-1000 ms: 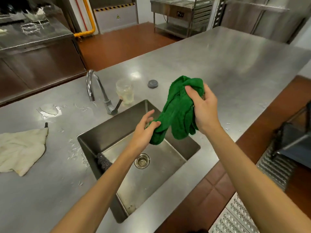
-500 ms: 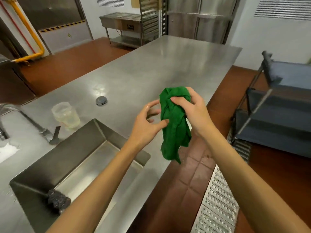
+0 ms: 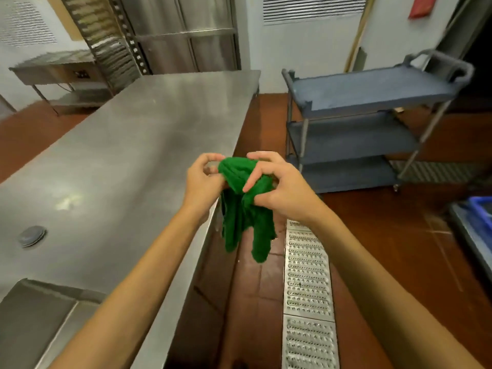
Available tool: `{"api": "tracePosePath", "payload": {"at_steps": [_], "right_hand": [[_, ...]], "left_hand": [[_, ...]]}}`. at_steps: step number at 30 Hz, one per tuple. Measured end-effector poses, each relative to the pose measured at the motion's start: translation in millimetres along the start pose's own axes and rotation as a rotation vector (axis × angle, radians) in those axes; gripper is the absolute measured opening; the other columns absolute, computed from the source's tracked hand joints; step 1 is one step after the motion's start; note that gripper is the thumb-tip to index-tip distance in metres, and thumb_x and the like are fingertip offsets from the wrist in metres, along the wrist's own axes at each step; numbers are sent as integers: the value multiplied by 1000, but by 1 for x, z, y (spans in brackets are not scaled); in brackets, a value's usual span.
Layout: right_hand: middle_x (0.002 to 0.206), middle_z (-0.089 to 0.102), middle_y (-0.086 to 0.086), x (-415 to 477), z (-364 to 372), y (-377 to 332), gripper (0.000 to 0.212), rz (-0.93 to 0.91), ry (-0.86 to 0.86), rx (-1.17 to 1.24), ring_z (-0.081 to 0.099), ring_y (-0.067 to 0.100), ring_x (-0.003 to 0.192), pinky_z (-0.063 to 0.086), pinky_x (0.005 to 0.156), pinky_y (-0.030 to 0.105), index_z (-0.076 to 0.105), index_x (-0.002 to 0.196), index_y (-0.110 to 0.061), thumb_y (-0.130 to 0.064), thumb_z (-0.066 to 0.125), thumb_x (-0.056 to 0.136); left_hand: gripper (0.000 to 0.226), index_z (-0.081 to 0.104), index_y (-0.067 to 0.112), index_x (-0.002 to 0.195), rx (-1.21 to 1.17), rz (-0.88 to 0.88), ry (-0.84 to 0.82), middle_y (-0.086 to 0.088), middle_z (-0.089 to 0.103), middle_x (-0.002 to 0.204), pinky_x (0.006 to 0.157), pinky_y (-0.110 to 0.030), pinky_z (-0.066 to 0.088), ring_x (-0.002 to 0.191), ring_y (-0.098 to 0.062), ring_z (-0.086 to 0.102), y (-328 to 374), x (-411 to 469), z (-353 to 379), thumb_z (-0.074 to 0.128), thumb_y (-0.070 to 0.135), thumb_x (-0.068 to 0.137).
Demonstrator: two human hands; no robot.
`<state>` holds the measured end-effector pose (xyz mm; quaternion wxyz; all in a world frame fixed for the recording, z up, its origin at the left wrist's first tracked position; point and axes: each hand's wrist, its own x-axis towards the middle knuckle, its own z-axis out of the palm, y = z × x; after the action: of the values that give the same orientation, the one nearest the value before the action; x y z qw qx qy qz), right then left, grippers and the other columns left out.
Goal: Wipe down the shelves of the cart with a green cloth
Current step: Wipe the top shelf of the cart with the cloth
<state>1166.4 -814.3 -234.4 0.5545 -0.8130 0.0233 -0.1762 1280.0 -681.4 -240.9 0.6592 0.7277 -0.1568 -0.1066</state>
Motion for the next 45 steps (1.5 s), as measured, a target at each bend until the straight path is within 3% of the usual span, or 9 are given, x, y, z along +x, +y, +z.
{"api": "tracePosePath", "payload": {"at_steps": [5, 8, 11, 18, 24, 29, 34, 41, 45], "right_hand": [[131, 56, 7, -3, -43, 37, 55, 175, 114, 196, 62, 19, 115, 53, 96, 43, 68, 103, -21, 17, 64, 64], [112, 68, 8, 3, -72, 57, 55, 282, 157, 312, 70, 18, 95, 59, 77, 32, 63, 116, -13, 20, 60, 72], [84, 72, -4, 23, -99, 79, 33, 336, 236, 396, 69, 12, 80, 54, 72, 27, 72, 106, -14, 2, 63, 80], [92, 75, -1, 79, -165, 130, 13, 336, 510, 199, 71, 11, 92, 56, 78, 25, 76, 93, -14, -19, 78, 81], [63, 50, -12, 134, -229, 155, 22, 342, 624, 22, 53, -10, 50, 39, 48, 6, 69, 93, -5, -10, 82, 75], [86, 63, -13, 173, -269, 181, 9, 352, 670, -360, 60, 5, 75, 48, 65, 21, 69, 93, -23, -30, 69, 88], [112, 58, -8, 204, -286, 196, 51, 413, 527, -401, 54, 5, 102, 42, 85, 22, 67, 115, -26, -65, 58, 83], [92, 73, -4, 254, -327, 241, 28, 337, 437, -556, 65, 13, 86, 53, 75, 36, 73, 103, -21, -36, 50, 97], [57, 49, 3, 282, -365, 272, 37, 403, 469, -522, 43, 17, 53, 34, 55, 36, 50, 67, -8, -23, 42, 100]], "left_hand": [[35, 57, 18, 102, -218, -78, -81, -4, 69, 78, 58, -25, 54, 61, -12, 66, -1, 34, 68, 61, -13, 85], [27, 56, 19, 98, -189, -161, -114, -2, 64, 74, 51, -24, 49, 53, -9, 60, -5, 53, 108, 64, -4, 87], [16, 58, 20, 93, -192, -242, -210, -3, 64, 75, 49, -26, 43, 50, -6, 58, -13, 80, 141, 62, 4, 89], [37, 59, 11, 122, -325, -306, -480, -14, 73, 99, 75, -36, 57, 85, -23, 71, -14, 166, 208, 60, -7, 89], [39, 61, 10, 123, -381, -278, -592, -11, 76, 89, 72, -34, 61, 86, -24, 72, -5, 237, 264, 53, -12, 91], [44, 66, 15, 114, -339, -230, -625, -16, 70, 94, 67, -30, 58, 84, -27, 68, 1, 283, 300, 45, -17, 91], [39, 66, 14, 112, -313, -210, -678, -14, 68, 96, 57, -24, 54, 76, -20, 71, 10, 312, 335, 45, -14, 94], [25, 66, 10, 107, -309, -235, -677, -9, 71, 87, 65, -30, 56, 83, -25, 72, 5, 366, 377, 56, -8, 92], [26, 64, 11, 102, -300, -239, -675, -7, 73, 82, 70, -35, 60, 81, -26, 72, 6, 407, 399, 52, -10, 93]]}}
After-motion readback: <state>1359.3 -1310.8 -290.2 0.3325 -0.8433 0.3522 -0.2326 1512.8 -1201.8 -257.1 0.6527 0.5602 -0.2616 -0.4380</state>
